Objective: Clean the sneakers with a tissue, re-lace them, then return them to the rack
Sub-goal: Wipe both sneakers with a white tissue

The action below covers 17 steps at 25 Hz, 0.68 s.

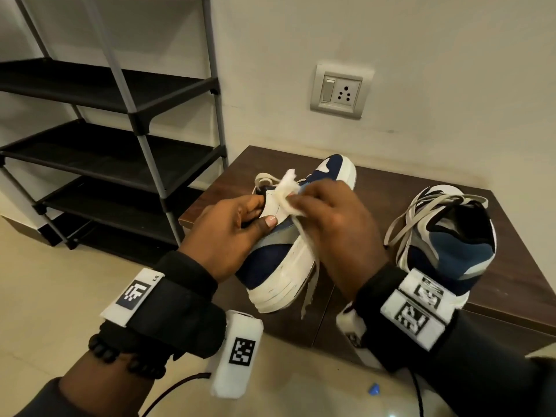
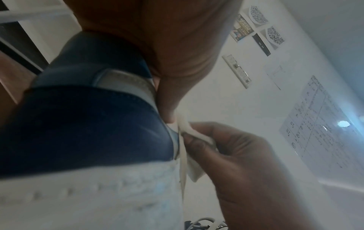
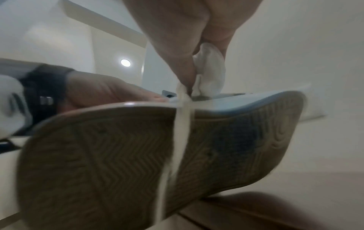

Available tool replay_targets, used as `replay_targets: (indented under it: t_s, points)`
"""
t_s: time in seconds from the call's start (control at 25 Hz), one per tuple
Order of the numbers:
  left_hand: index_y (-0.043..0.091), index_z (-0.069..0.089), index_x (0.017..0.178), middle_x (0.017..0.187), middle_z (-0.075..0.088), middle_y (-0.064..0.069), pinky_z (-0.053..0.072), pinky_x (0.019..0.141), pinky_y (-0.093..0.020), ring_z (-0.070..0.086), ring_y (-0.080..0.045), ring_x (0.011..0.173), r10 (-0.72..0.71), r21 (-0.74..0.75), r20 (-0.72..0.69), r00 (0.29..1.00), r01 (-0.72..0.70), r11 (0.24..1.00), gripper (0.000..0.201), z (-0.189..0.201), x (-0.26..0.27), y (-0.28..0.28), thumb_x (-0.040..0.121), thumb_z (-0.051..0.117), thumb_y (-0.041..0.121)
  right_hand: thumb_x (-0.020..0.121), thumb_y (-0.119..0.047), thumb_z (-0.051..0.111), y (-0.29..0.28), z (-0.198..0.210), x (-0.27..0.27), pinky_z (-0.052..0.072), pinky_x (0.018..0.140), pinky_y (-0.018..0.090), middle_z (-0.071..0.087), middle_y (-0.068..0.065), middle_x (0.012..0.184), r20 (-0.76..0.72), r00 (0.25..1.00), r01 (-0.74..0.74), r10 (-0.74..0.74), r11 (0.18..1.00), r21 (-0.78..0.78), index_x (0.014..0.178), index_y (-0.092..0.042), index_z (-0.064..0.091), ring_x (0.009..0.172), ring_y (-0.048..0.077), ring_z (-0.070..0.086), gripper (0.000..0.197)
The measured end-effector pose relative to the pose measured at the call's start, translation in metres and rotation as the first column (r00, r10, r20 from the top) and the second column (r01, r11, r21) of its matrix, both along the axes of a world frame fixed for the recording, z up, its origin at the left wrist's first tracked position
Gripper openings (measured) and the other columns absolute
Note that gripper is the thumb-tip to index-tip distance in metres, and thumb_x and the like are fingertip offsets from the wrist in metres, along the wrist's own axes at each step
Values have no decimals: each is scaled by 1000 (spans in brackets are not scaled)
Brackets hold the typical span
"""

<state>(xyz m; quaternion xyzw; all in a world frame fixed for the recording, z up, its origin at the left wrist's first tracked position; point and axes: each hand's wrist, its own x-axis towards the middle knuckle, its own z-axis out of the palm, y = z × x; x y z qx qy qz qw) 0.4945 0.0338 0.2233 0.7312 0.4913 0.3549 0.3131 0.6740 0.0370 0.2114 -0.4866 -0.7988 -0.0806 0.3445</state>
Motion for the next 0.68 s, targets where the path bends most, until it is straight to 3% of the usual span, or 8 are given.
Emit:
replay_targets:
  t_s: [0.08, 0.2, 0.24, 0.36, 0.48, 0.56, 0.68]
  points:
    - [24, 59, 129, 120, 66, 13, 49, 99, -36, 61, -2, 110, -19, -10, -17, 1000, 19, 1000, 34, -2, -1, 2, 95, 56, 28, 82, -9, 67, 26, 3, 22, 40, 74, 26, 63, 13, 99, -130, 982, 137, -136, 991, -2, 104, -7, 71, 94, 31, 59, 23]
    - [25, 55, 133, 126, 63, 14, 47, 102, -35, 58, -2, 115, -37, -11, -47, 998, 36, 999, 40, -3, -3, 4, 94, 56, 30, 83, -10, 67, 42, 6, 34, 32, 74, 16, 60, 10, 98, -250, 933, 246, -259, 966, -83, 100, -9, 73, 97, 29, 55, 18]
    - [25, 55, 133, 126, 63, 15, 48, 101, -34, 58, -1, 114, -38, -14, -55, 998, 38, 999, 40, -3, -3, 5, 94, 56, 31, 82, -8, 69, 39, 6, 28, 32, 73, 14, 60, 10, 97, -238, 935, 252, -263, 965, -77, 98, -8, 73, 97, 29, 55, 17]
    - [28, 57, 131, 121, 65, 18, 51, 97, -30, 60, 3, 109, -47, -37, -59, 997, 45, 998, 37, -2, -6, 2, 94, 54, 29, 76, 0, 73, 9, 6, 6, 37, 75, 23, 64, 10, 96, -81, 990, 119, -115, 992, 43, 100, -8, 73, 94, 29, 58, 25]
    - [26, 57, 129, 118, 66, 17, 51, 95, -29, 61, 3, 106, -41, -56, -19, 999, 40, 998, 35, -3, -8, -1, 95, 53, 25, 81, -2, 68, -7, 1, 2, 39, 83, 21, 64, 9, 105, -102, 995, -27, 22, 998, -48, 109, -10, 70, 101, 20, 57, 29]
    - [26, 57, 130, 118, 66, 16, 51, 96, -30, 61, 2, 107, -32, -45, -22, 999, 31, 998, 35, -3, -8, 2, 95, 52, 26, 85, -6, 65, 8, -3, 19, 32, 81, 10, 62, 7, 107, -179, 983, 20, -32, 997, -72, 107, -13, 70, 101, 12, 54, 24]
    - [27, 54, 133, 124, 63, 15, 49, 100, -36, 59, -2, 113, -46, -50, -43, 998, 44, 998, 39, -4, -8, 6, 95, 52, 30, 80, -2, 66, 42, -1, 55, 29, 76, 15, 63, 11, 100, -287, 939, 191, -191, 981, -27, 98, -8, 73, 95, 29, 58, 20]
